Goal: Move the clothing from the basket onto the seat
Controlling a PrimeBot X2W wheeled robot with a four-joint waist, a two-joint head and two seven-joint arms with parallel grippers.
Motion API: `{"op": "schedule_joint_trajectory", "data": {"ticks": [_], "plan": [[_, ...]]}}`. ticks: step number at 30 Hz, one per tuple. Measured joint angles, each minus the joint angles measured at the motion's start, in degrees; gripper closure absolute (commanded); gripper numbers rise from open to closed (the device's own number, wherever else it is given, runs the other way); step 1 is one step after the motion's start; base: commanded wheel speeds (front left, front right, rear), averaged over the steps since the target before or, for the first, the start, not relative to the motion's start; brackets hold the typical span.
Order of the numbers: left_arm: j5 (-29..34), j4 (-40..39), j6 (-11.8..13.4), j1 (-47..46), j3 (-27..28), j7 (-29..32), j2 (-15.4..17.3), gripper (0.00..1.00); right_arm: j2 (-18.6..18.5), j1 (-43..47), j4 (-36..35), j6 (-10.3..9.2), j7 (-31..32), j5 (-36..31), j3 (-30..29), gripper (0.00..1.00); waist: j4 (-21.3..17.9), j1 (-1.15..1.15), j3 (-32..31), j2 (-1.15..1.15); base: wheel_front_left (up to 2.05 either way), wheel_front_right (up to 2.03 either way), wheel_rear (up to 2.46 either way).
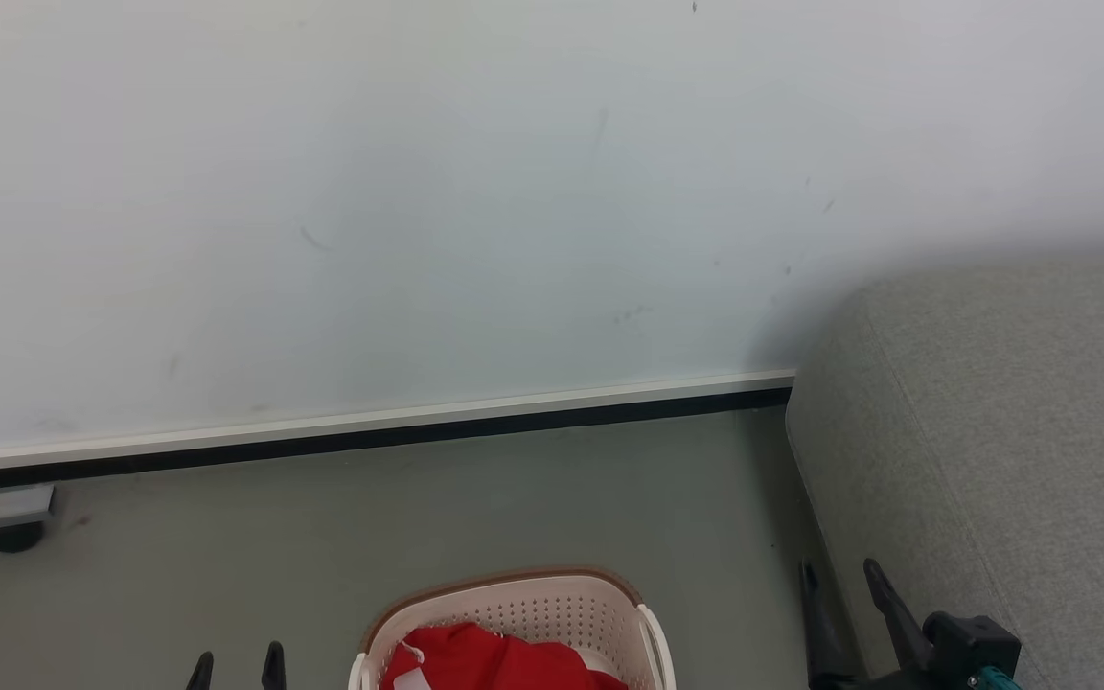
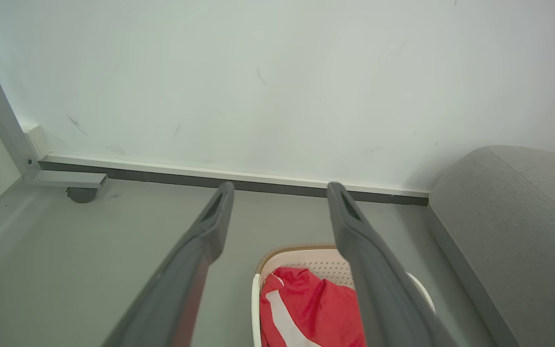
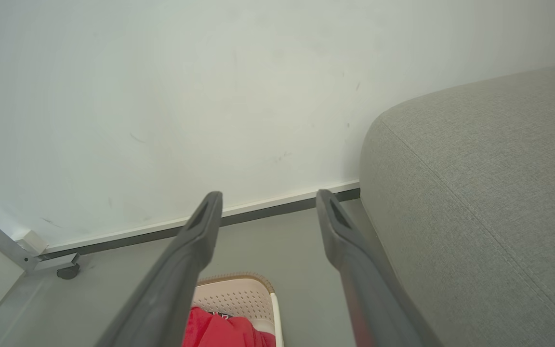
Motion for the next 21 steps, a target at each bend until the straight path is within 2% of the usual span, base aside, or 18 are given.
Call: {"op": "schedule_joint_trajectory", "data": {"ticks": [8,10,16,21], "plan": [[0.9,1.8,-1.0,-0.5,1.1,0.0,-0.1,0.0,0.0,-0.8,-0.8,0.0,0.0,0.1,0.7,0.0,-0.6,0.0,0.9,0.0,0.0,0.0,0.0],[1.8,2.3,-0.5,-1.1,0.4,0.0,-0.1,0.0,0.0,-0.8,-1.1,0.0,0.0,0.1,1.0,0.0,-1.0,0.0,1.4,0.0,0.0,0.0,0.0],[2.3,5.8,2.6,-4.4,-3.5,-0.1,-0.5,0.0,0.0,-0.9,-2.9,0.0,0.0,-0.7,1.0,0.0,-2.5,0.0,4.0,0.0,0.0,0.0,0.0],[1.1,10.0,2.0,-11.3,-9.0,2.0,-0.7,0.0,0.0,-1.8,-8.7,0.0,0.9,-1.7,-0.1,0.0,-3.7,0.01,8.5,0.0,0.0,0.0,0.0]]}}
